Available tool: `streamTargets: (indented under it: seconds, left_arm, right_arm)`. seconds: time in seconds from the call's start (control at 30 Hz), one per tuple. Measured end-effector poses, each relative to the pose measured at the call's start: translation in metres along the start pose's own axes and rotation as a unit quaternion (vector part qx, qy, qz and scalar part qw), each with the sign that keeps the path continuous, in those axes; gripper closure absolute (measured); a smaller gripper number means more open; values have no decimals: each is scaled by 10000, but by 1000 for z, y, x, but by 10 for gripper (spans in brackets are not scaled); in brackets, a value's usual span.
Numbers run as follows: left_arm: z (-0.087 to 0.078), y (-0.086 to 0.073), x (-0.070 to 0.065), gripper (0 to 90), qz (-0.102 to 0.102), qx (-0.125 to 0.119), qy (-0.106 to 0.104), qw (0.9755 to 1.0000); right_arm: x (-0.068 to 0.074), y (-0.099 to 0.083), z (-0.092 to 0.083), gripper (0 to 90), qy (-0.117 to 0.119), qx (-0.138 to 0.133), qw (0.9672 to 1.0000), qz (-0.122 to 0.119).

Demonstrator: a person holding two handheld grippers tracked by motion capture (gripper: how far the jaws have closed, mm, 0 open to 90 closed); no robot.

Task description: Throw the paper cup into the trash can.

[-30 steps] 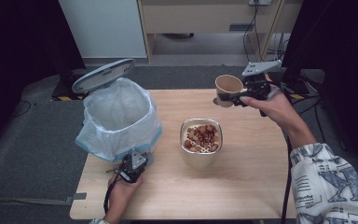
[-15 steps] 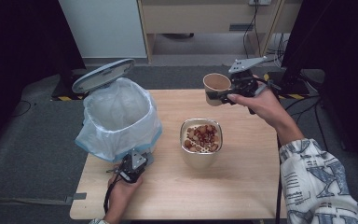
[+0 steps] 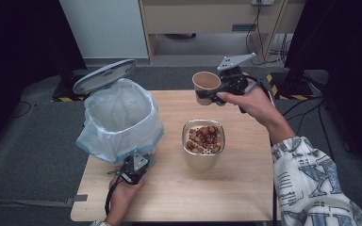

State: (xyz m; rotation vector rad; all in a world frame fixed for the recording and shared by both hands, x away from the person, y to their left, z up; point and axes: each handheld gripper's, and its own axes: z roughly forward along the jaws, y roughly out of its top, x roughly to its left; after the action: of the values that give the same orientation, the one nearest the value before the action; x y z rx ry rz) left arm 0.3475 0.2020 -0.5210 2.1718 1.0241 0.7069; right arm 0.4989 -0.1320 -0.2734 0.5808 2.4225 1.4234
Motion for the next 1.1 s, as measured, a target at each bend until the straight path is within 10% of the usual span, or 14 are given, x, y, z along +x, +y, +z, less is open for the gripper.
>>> streamTargets:
  seconds: [1.1]
  left_arm:
    - [0,0,0,892,5,-4,-10,10000]
  right_arm:
    - [41,57,58,341,508,-115,9985,164]
